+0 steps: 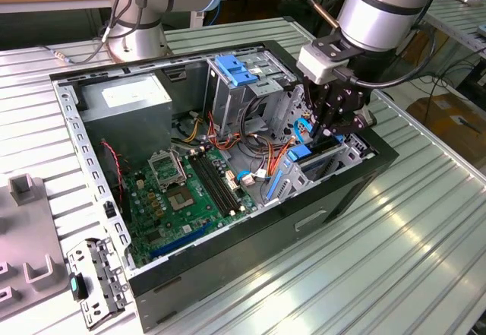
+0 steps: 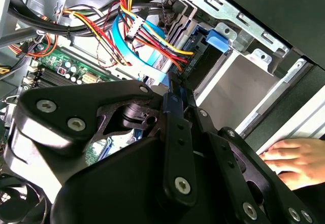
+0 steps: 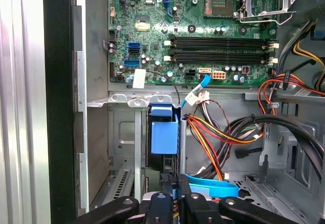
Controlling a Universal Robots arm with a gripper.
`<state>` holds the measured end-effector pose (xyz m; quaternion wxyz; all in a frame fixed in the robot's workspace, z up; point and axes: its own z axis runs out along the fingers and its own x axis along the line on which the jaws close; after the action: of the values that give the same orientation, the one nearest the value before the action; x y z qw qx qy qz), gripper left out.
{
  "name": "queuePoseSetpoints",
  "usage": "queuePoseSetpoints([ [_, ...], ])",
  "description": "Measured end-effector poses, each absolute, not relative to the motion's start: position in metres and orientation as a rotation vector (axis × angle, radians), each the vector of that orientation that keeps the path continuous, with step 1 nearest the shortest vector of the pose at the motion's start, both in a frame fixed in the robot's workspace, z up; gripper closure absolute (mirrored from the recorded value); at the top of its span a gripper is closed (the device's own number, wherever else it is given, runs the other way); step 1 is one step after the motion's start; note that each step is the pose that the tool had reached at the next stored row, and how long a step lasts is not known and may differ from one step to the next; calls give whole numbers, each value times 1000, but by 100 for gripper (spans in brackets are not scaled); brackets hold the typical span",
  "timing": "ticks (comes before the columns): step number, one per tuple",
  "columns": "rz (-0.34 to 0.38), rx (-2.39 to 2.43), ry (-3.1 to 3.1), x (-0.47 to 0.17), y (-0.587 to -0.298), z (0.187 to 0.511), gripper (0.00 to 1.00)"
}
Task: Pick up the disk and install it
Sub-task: 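Insert the second disk wire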
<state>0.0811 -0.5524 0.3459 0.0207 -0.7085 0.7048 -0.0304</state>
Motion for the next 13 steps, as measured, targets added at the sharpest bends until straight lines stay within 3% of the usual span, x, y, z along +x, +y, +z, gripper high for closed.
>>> queuePoseSetpoints([
  [13, -93, -2197, 2186, 81, -557, 340, 84],
])
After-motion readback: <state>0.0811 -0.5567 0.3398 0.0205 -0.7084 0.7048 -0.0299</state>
